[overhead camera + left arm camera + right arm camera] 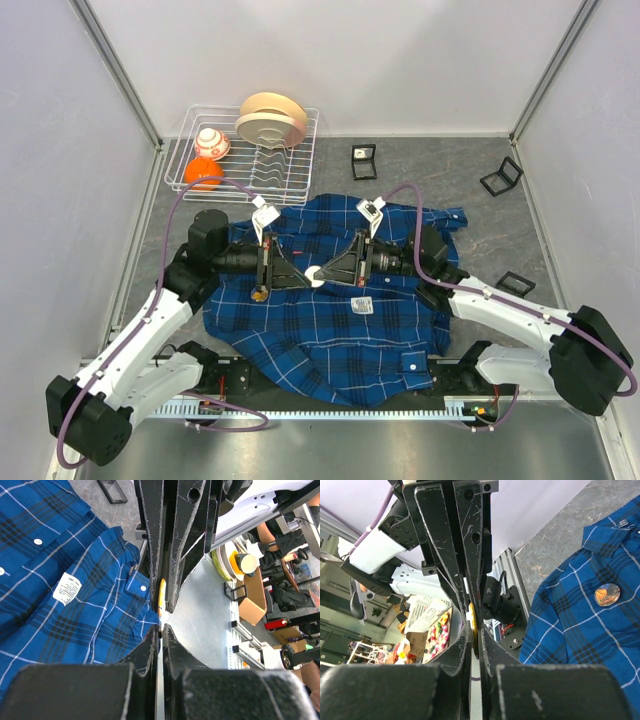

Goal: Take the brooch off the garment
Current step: Close the brooch securely, then pass from the left arm to the right, then place the brooch in the brooch box.

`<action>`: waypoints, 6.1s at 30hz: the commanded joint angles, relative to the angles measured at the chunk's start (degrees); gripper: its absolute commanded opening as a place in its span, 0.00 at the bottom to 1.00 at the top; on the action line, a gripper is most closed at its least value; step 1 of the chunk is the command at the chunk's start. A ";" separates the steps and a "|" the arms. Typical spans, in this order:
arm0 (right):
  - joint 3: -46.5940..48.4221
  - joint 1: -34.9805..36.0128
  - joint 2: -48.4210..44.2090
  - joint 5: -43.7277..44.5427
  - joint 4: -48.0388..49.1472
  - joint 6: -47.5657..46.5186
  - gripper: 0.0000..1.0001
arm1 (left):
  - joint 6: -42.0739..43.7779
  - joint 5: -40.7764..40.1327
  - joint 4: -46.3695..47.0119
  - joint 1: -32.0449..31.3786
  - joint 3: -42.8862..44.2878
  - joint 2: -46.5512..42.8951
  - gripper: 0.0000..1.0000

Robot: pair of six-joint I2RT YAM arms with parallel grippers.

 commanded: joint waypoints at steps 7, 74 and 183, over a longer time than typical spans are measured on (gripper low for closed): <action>4.00 0.62 0.08 8.94 -4.92 -1.41 0.06 | -5.07 0.60 4.75 -0.52 -1.09 -2.20 0.02; 47.77 6.33 19.77 46.12 -69.48 24.59 0.27 | 56.79 -65.84 5.28 -20.82 2.25 0.88 0.02; 61.57 -35.68 76.20 10.70 -1.63 -2.75 0.13 | 12.77 -36.85 12.49 -2.72 -0.03 7.20 0.86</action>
